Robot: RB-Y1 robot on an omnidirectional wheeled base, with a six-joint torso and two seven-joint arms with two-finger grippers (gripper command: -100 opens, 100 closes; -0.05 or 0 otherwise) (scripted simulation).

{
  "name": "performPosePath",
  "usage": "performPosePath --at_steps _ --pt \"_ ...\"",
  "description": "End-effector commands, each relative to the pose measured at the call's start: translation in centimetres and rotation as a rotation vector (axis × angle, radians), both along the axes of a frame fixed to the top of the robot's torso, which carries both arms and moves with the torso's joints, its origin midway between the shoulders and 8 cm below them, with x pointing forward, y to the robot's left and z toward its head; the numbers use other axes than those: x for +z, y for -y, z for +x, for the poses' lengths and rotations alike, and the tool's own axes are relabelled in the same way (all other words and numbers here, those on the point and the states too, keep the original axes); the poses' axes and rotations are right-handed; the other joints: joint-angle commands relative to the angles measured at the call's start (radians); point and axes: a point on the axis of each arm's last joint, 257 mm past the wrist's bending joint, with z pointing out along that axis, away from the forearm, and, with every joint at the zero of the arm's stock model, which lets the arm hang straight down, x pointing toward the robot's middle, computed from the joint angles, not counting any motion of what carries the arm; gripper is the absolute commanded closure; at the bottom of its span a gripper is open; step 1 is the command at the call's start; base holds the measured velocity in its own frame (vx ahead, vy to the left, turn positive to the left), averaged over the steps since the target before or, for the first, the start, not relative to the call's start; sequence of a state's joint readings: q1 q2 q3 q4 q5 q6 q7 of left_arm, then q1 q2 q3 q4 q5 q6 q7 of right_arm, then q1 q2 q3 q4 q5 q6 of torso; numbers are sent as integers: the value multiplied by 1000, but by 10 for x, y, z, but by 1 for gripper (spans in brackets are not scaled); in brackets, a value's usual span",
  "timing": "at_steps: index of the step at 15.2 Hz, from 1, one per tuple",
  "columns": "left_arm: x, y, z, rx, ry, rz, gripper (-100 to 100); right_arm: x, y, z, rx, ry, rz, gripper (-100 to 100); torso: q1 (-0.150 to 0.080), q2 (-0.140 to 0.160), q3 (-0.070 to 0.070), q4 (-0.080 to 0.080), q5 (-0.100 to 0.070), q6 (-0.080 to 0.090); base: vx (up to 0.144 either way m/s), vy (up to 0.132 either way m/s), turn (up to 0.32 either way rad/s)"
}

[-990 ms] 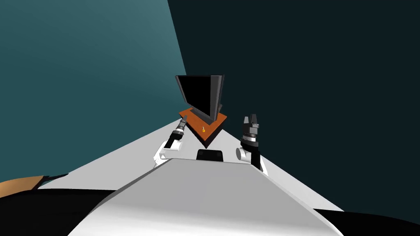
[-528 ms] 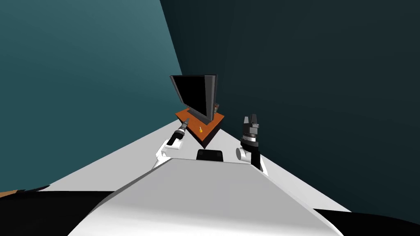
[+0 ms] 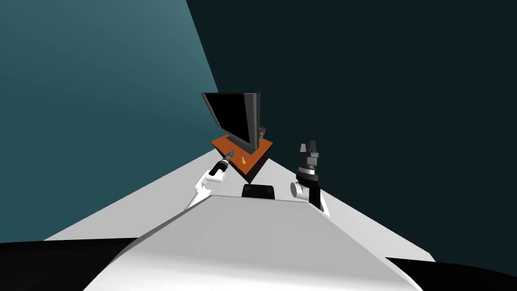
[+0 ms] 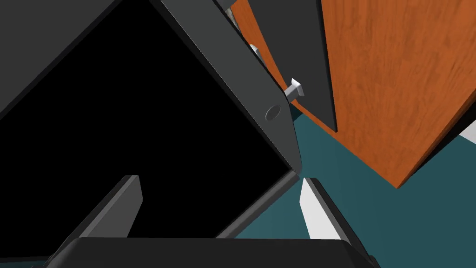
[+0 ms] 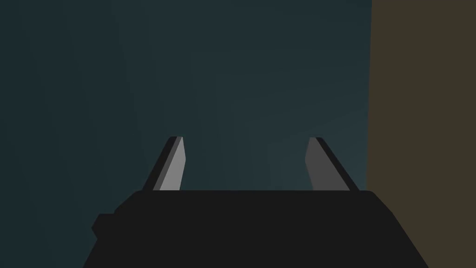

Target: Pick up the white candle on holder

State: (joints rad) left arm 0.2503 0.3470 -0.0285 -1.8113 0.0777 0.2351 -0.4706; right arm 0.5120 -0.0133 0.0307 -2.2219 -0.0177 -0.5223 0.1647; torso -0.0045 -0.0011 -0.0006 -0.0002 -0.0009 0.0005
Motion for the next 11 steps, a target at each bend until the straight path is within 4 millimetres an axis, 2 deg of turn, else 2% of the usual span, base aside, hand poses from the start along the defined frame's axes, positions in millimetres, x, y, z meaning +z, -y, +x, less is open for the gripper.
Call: performPosePath --at_steps 1,2,4,5,6,7,8,9,10,11 --pt "-19 -4 -1 4 -63 26 -100 0 0 0 0 0 0 0 0 0 0 0 0 0 16 -64 -96" --pt "-32 -7 0 0 -103 52 -100 0 0 0 0 0 0 0 0 0 0 0 0 0 3 -67 -114" --pt "-38 -9 -2 5 -124 53 -100 0 0 0 0 0 0 0 0 1 0 0 0 0 9 -51 -55" --pt "-55 -14 -3 4 -179 79 -100 0 0 0 0 0 0 0 1 1 0 0 0 0 17 -43 -70" --pt "-56 -14 -4 6 -186 79 -100 0 0 0 0 0 0 0 1 0 0 0 0 0 17 -43 -91" --pt "-72 -19 -6 4 -240 105 -100 0 0 0 0 0 0 0 1 0 0 0 0 0 -10 -30 -34" --pt "-74 -19 -7 6 -247 105 -100 0 0 0 0 0 0 0 2 1 1 0 0 0 -10 -32 -41" --pt "-88 -24 -9 2 -296 130 -100 0 0 0 0 0 0 0 2 2 1 0 0 -1 -9 -27 -38" --pt "-91 -25 -11 4 -308 130 -100 0 0 0 0 0 0 0 2 2 1 0 0 -1 -10 -31 -54" --pt "-104 -29 -13 -1 -352 153 -100 0 0 0 0 0 0 0 2 2 1 0 0 -1 -15 -29 -75"
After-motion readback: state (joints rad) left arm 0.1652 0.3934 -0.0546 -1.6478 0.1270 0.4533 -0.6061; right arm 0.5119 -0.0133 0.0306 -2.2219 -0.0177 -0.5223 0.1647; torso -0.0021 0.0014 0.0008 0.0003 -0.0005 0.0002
